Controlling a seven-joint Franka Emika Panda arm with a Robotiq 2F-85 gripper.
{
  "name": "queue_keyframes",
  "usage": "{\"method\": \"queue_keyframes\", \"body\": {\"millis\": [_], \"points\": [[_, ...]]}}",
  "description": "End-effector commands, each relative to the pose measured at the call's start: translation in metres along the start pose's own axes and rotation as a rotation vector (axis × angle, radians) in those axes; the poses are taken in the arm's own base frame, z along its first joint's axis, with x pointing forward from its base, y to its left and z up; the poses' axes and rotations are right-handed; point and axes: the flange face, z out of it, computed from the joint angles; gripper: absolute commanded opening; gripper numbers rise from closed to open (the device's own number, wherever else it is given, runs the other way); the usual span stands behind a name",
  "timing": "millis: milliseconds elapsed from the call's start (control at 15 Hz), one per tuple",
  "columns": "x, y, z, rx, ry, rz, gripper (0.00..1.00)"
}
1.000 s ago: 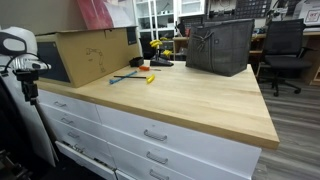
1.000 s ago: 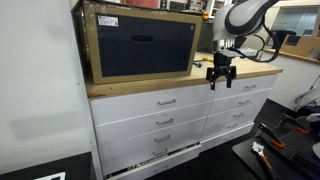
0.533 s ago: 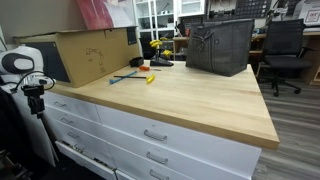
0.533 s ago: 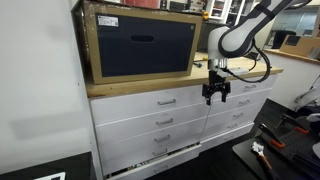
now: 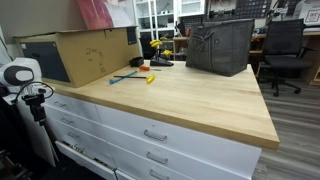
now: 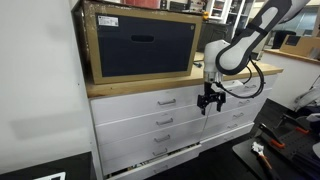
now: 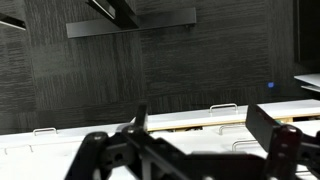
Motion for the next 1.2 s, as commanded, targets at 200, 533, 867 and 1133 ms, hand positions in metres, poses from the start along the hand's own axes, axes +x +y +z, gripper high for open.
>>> {"method": "queue_keyframes", "body": {"millis": [200,533,867,1133], "points": [[0.017,-0.001,0.041,0.053,0.035,0.114,1.0],[0.027,-0.005,0.073,0.028,0.09,0.131,1.0],[0.027,-0.033,0.101,-0.007,0.189,0.112,1.0],[0.03,-0.056,0.123,-0.026,0.242,0.099,1.0]]}}
